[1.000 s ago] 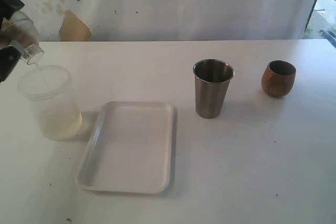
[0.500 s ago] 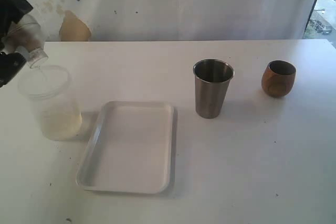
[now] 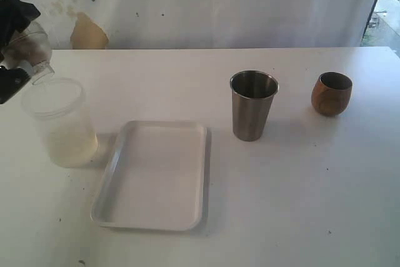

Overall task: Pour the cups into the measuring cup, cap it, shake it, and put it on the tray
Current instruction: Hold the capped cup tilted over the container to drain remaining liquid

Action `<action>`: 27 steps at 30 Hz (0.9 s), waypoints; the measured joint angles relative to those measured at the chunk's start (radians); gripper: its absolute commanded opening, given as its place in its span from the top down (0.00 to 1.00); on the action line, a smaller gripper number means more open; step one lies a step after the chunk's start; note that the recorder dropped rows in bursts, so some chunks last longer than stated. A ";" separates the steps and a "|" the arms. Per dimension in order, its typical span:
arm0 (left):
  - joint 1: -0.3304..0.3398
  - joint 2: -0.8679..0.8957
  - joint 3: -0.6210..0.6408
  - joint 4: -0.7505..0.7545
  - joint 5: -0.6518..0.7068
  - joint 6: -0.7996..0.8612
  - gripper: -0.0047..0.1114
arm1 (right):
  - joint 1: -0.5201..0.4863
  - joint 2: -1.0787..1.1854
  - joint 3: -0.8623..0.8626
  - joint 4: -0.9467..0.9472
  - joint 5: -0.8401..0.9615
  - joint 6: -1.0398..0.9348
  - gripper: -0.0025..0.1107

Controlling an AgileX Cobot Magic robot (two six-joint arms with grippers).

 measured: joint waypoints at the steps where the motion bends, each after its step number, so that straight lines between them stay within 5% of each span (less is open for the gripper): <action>1: 0.000 0.000 0.000 0.000 -0.004 0.000 0.96 | 0.000 0.000 0.000 0.000 0.000 0.000 0.98; 27: 0.000 0.000 0.000 0.000 -0.012 -0.017 0.96 | 0.000 0.000 0.000 0.000 0.000 0.000 0.98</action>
